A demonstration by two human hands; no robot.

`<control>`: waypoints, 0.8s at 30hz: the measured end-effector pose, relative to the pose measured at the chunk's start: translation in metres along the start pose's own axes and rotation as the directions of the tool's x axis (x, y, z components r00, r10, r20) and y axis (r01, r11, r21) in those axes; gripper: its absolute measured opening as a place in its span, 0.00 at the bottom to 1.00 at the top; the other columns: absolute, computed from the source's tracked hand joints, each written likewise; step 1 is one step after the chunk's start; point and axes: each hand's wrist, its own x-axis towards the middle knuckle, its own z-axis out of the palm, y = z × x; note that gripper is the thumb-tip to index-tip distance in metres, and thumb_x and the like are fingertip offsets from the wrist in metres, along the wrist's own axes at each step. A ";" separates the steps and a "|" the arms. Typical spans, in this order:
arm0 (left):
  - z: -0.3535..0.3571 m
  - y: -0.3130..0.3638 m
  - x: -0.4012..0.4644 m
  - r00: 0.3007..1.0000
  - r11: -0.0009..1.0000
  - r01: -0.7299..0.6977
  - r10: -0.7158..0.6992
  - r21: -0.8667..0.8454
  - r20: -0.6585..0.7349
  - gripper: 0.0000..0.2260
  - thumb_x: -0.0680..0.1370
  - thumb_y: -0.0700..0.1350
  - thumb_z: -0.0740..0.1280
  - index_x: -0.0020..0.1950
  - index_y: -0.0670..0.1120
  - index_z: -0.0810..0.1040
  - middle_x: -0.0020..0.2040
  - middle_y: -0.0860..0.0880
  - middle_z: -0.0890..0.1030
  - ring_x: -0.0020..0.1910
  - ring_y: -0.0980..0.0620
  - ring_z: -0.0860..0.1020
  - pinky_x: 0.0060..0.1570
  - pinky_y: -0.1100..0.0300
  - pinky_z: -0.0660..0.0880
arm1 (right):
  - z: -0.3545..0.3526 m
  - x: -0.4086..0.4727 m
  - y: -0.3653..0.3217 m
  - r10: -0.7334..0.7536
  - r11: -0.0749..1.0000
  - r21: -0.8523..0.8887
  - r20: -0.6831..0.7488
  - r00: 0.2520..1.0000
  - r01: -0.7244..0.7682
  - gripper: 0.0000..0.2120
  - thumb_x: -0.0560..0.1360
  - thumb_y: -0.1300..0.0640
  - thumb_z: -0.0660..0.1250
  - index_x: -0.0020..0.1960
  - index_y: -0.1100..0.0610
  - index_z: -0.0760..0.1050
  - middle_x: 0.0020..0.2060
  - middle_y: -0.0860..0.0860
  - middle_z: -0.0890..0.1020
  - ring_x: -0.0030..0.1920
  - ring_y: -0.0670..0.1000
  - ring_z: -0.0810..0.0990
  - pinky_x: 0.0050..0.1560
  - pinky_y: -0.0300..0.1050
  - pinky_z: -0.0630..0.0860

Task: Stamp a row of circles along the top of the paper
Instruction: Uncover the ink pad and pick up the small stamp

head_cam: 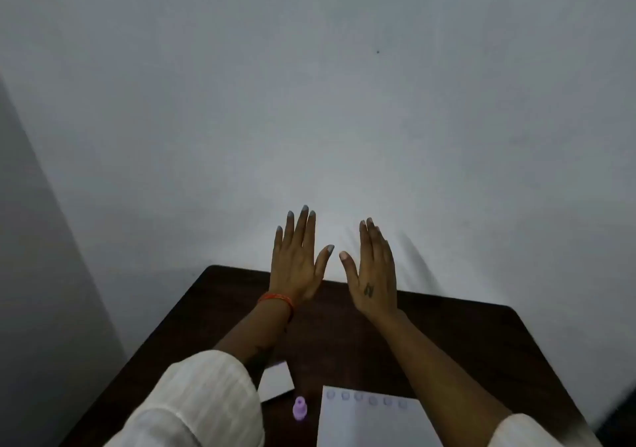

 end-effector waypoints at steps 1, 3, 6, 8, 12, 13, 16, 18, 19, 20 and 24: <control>0.002 -0.002 -0.007 0.999 0.999 0.038 -0.038 -0.004 0.030 0.33 0.74 0.62 0.42 0.74 0.47 0.43 0.78 0.48 0.46 0.76 0.48 0.41 0.75 0.48 0.43 | 0.004 -0.007 0.001 0.026 0.999 0.020 0.022 0.999 -0.026 0.35 0.75 0.35 0.40 0.74 0.55 0.49 0.75 0.54 0.56 0.75 0.52 0.53 0.75 0.53 0.53; 0.008 -0.010 -0.023 0.994 0.996 0.093 -0.094 0.013 0.050 0.33 0.73 0.63 0.41 0.75 0.48 0.43 0.78 0.48 0.46 0.76 0.47 0.41 0.75 0.47 0.44 | 0.014 -0.021 0.001 0.042 0.999 -0.008 0.026 0.999 -0.042 0.35 0.75 0.35 0.40 0.74 0.55 0.50 0.75 0.55 0.57 0.75 0.53 0.54 0.74 0.53 0.54; 0.019 -0.020 -0.047 0.985 0.989 0.146 -0.145 -0.002 0.088 0.34 0.72 0.63 0.41 0.75 0.47 0.45 0.78 0.47 0.47 0.76 0.46 0.43 0.75 0.46 0.44 | 0.031 -0.045 0.003 0.074 0.997 -0.004 0.071 0.995 -0.074 0.35 0.74 0.34 0.39 0.74 0.55 0.50 0.75 0.54 0.57 0.75 0.53 0.54 0.74 0.52 0.54; 0.023 -0.027 -0.061 0.977 0.982 0.186 -0.183 -0.020 0.106 0.34 0.73 0.63 0.42 0.75 0.47 0.47 0.78 0.47 0.49 0.76 0.46 0.44 0.74 0.46 0.45 | 0.040 -0.058 0.004 0.097 0.995 -0.004 0.100 0.990 -0.097 0.36 0.74 0.34 0.40 0.74 0.55 0.50 0.75 0.54 0.58 0.74 0.53 0.54 0.73 0.51 0.55; 0.029 -0.042 -0.095 0.947 0.954 0.291 -0.276 -0.072 0.165 0.30 0.76 0.59 0.49 0.74 0.47 0.50 0.78 0.47 0.50 0.77 0.46 0.46 0.74 0.44 0.49 | 0.058 -0.091 0.001 0.126 0.991 0.014 0.178 0.976 -0.131 0.36 0.73 0.33 0.40 0.73 0.55 0.52 0.74 0.55 0.60 0.74 0.54 0.57 0.71 0.50 0.57; 0.030 -0.047 -0.105 0.935 0.943 0.324 -0.305 -0.082 0.182 0.29 0.77 0.58 0.50 0.74 0.47 0.50 0.78 0.47 0.51 0.77 0.46 0.47 0.74 0.43 0.50 | 0.062 -0.099 0.000 0.136 0.989 0.026 0.199 0.971 -0.144 0.37 0.73 0.33 0.40 0.73 0.55 0.53 0.74 0.55 0.60 0.74 0.54 0.58 0.71 0.49 0.58; 0.031 -0.066 -0.134 0.887 0.894 0.435 -0.405 -0.106 0.222 0.26 0.79 0.54 0.54 0.74 0.48 0.51 0.78 0.47 0.51 0.76 0.46 0.49 0.74 0.41 0.55 | 0.076 -0.123 -0.002 0.162 0.980 0.069 0.282 0.946 -0.188 0.36 0.73 0.33 0.43 0.73 0.54 0.54 0.74 0.54 0.60 0.73 0.53 0.58 0.70 0.47 0.58; 0.030 -0.078 -0.155 0.848 0.850 0.514 -0.481 -0.119 0.224 0.26 0.79 0.53 0.56 0.74 0.48 0.52 0.78 0.47 0.51 0.76 0.45 0.51 0.73 0.43 0.57 | 0.085 -0.135 -0.004 0.177 0.971 0.088 0.348 0.920 -0.220 0.30 0.76 0.39 0.51 0.73 0.53 0.53 0.74 0.54 0.59 0.74 0.52 0.58 0.71 0.46 0.58; 0.029 -0.083 -0.165 0.824 0.823 0.554 -0.521 -0.127 0.221 0.26 0.79 0.53 0.56 0.74 0.48 0.52 0.78 0.47 0.51 0.76 0.45 0.52 0.73 0.44 0.57 | 0.088 -0.140 -0.005 0.186 0.967 0.092 0.377 0.908 -0.236 0.28 0.77 0.43 0.54 0.73 0.53 0.53 0.74 0.54 0.59 0.74 0.52 0.57 0.69 0.44 0.56; 0.028 -0.088 -0.173 0.796 0.791 0.597 -0.563 -0.133 0.222 0.26 0.79 0.53 0.56 0.74 0.49 0.52 0.78 0.47 0.51 0.76 0.46 0.53 0.73 0.46 0.57 | 0.092 -0.143 -0.005 0.195 0.963 0.095 0.405 0.894 -0.253 0.27 0.78 0.46 0.56 0.73 0.53 0.53 0.74 0.53 0.59 0.74 0.52 0.58 0.68 0.41 0.55; 0.026 -0.097 -0.192 0.681 0.664 0.730 -0.690 -0.158 0.244 0.26 0.79 0.53 0.55 0.74 0.49 0.52 0.78 0.46 0.51 0.75 0.45 0.54 0.72 0.48 0.58 | 0.107 -0.149 -0.003 0.241 0.942 0.080 0.516 0.822 -0.326 0.27 0.78 0.48 0.57 0.73 0.52 0.53 0.74 0.53 0.60 0.73 0.53 0.59 0.68 0.45 0.61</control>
